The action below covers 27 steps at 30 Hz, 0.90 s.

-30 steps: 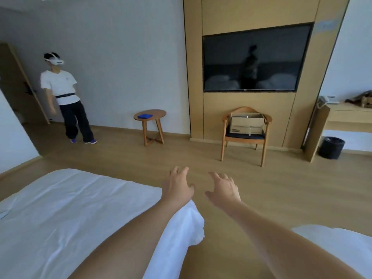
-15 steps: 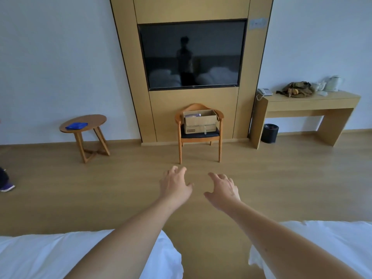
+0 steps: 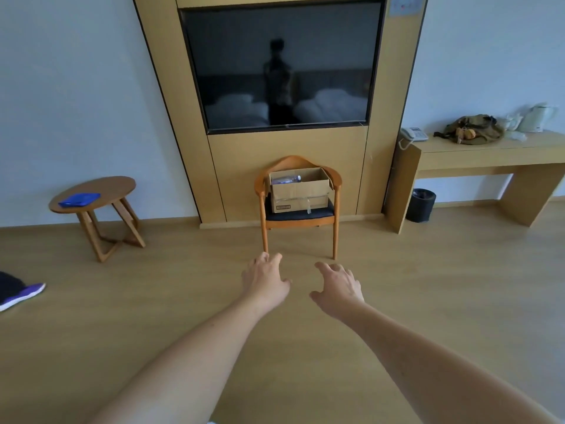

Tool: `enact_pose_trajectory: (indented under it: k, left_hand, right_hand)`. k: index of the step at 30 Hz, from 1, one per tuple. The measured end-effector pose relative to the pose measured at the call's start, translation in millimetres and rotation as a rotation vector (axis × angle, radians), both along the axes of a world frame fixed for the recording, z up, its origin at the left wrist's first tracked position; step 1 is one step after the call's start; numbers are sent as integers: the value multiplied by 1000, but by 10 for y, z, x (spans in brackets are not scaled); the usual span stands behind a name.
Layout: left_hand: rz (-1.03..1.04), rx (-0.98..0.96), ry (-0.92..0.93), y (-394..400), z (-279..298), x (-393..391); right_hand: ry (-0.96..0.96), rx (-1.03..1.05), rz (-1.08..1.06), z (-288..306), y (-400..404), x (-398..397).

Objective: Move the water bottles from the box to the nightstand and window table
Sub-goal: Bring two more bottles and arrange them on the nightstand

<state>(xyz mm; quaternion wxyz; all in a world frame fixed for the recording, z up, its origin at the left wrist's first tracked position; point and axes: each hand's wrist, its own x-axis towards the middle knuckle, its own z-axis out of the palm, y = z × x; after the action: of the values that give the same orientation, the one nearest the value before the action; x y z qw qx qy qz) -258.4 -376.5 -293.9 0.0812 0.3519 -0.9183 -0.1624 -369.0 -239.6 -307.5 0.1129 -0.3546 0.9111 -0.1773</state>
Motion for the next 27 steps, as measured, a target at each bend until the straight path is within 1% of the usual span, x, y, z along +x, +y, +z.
enact_pose_trajectory:
  k: [3, 6, 11, 17, 23, 27]
  left_hand:
    - [-2, 16, 21, -366, 74, -522]
    - [-7, 34, 2, -728, 55, -938]
    - [-2, 55, -4, -1505, -142, -1642]
    - [-45, 79, 25, -2652, -383, -2594]
    - [-81, 113, 74, -3698, -248, -3490]
    - [-61, 129, 69, -4176, -303, -4006]
  right_hand:
    - [-1, 11, 15, 43, -444, -538]
    - [-19, 17, 16, 17, -870, -937]
    - [-34, 28, 5, -126, -1616, -1596]
    - [-44, 34, -77, -280, -2626, -2453]
    - [-73, 59, -152, -190, -3469, -3221]
    - [-104, 84, -155, -268, -3929, -3669]
